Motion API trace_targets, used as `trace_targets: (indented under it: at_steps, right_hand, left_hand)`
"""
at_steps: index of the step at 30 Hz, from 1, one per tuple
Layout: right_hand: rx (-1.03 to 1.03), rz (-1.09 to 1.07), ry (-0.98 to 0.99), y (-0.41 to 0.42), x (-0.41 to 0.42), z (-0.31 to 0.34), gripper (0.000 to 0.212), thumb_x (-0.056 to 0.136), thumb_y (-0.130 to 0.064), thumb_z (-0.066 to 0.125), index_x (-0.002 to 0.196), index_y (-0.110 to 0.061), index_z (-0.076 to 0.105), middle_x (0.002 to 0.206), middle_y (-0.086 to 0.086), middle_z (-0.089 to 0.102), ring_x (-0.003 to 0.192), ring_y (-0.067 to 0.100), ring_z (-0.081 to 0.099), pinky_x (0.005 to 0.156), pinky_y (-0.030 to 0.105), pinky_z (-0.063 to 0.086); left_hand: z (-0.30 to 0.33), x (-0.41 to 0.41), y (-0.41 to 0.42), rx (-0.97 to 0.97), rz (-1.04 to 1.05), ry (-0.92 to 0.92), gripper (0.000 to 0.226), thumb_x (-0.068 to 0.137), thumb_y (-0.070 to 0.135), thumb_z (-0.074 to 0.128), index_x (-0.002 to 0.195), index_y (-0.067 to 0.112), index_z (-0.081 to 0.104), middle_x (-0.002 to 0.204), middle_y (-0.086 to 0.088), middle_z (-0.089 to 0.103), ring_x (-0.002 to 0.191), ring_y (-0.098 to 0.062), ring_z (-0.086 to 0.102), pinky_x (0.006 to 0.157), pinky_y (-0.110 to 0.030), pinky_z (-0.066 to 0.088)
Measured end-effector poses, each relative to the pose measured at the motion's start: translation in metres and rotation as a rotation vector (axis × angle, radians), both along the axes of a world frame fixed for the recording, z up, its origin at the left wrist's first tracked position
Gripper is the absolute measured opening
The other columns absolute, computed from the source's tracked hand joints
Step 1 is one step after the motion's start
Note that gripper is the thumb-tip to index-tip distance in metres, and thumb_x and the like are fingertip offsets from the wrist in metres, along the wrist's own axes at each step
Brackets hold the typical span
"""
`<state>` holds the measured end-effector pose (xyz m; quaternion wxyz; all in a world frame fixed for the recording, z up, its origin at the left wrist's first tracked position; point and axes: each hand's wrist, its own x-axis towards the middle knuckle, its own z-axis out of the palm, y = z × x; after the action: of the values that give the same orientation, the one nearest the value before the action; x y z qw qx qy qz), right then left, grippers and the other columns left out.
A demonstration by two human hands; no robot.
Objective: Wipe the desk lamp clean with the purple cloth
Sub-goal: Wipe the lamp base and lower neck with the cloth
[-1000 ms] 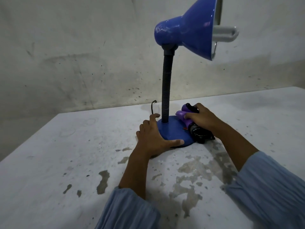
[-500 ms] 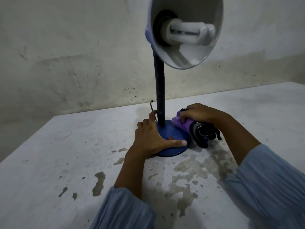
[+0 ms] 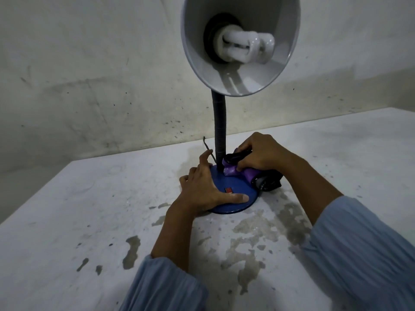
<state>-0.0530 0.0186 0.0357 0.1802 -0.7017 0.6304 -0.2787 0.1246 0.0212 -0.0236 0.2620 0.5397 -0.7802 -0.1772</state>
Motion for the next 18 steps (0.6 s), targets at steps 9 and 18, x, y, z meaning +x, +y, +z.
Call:
trace_targets:
  at_steps: [9,18]
  right_hand:
    - [-0.282,-0.252,0.263,-0.004,0.001,-0.026,0.026,0.074,-0.014,0.067,0.1,-0.021,0.071,0.103,0.009,0.063,0.096,0.03,0.057,0.064,0.03,0.043]
    - [-0.029,-0.126,-0.008,-0.002,0.0,-0.007,0.033,0.061,-0.025,0.081,0.093,-0.025,0.073,0.091,0.004,0.069,0.083,0.021,0.062,0.077,0.035,0.054]
  left_hand:
    - [0.001,0.0,0.002,0.007,-0.018,0.023,0.127,0.033,0.08,0.067,0.136,0.039,0.007,0.139,0.003,0.04,0.122,-0.02,0.041,0.1,-0.038,0.027]
    - [0.0,0.002,0.001,0.012,-0.024,0.017,0.126,0.032,0.082,0.066,0.136,0.039,0.008,0.138,0.003,0.04,0.121,-0.02,0.041,0.099,-0.037,0.027]
